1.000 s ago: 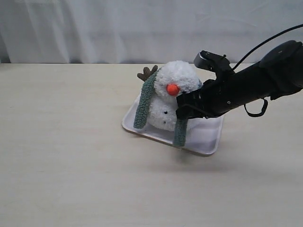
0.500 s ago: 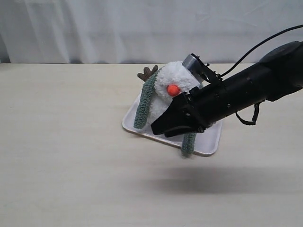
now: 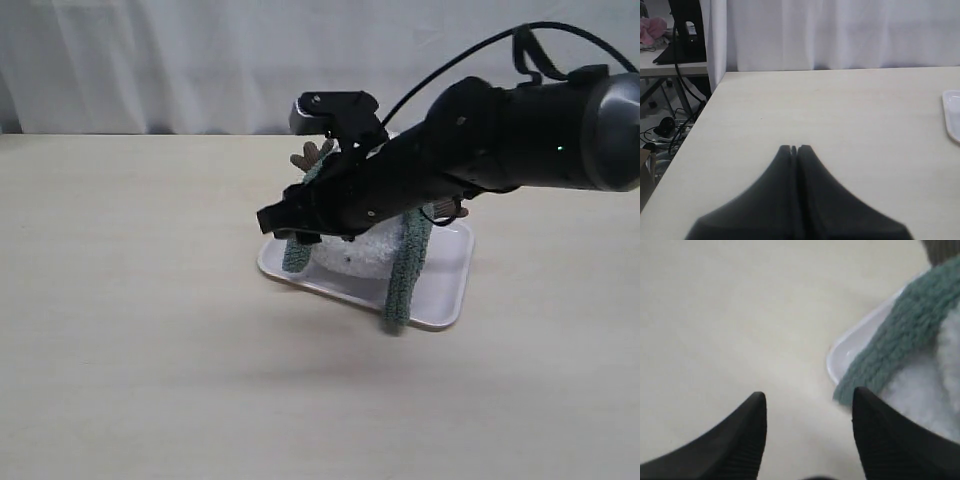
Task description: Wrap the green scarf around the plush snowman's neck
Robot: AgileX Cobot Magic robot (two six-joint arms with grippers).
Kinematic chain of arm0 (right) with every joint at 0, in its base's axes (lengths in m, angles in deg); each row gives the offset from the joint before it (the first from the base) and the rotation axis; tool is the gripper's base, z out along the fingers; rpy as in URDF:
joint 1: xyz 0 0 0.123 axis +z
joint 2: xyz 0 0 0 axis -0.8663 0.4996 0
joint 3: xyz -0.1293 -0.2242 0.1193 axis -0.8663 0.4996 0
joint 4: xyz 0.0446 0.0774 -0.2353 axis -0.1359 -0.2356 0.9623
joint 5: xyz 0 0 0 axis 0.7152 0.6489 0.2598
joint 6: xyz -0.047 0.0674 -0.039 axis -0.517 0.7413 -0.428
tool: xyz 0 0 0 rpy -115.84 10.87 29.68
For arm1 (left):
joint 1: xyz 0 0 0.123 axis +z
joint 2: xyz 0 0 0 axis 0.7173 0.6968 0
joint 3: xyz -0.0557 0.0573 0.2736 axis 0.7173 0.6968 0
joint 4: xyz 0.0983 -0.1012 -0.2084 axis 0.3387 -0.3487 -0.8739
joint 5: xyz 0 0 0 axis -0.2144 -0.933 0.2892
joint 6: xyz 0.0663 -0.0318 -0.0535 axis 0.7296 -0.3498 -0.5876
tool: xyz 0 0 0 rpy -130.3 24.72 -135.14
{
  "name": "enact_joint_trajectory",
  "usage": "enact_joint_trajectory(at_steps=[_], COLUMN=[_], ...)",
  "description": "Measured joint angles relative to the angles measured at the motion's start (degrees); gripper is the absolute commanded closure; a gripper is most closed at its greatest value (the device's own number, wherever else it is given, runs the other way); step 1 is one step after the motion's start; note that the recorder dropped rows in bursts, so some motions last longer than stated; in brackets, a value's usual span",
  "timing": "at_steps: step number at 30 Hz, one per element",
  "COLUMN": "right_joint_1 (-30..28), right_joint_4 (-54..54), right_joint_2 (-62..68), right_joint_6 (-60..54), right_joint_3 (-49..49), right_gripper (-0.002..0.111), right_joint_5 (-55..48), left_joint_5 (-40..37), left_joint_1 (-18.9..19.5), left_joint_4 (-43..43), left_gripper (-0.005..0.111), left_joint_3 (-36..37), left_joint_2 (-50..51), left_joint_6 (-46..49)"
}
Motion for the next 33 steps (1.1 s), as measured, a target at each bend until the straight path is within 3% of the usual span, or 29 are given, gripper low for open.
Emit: enact_joint_trajectory(at_steps=[3,6,19,24,29,33], right_joint_1=[1.6,1.8,2.5,5.8,10.8,13.4], right_joint_4=[10.7,15.6,24.3,36.8,59.2,63.2], right_joint_2=[0.2,1.7,10.9,11.1,11.1,11.3], right_joint_6=[12.8,18.8,23.5,32.7,51.5,58.5], right_joint_3=[-1.7,-3.5,-15.1,-21.5,-24.6,-24.7], right_gripper=[0.051,0.048,0.050,0.050,0.050,0.050], right_joint_5=[4.4,4.5,-4.3,-11.4,-23.4,-28.3], left_joint_5=[0.0,0.0,0.0,0.0,0.0,0.0], left_joint_1=[0.0,0.0,0.0,0.0,0.0,0.0], left_joint_4=[0.0,0.0,0.0,0.0,0.0,0.0], left_gripper=[0.107,0.107,0.107,0.107,0.107,0.107], left_joint_3=[0.0,0.0,0.0,0.0,0.0,0.0], left_joint_2=[0.0,0.0,0.0,0.0,0.0,0.0], left_joint_6=[0.0,0.0,0.0,0.0,0.0,0.0])
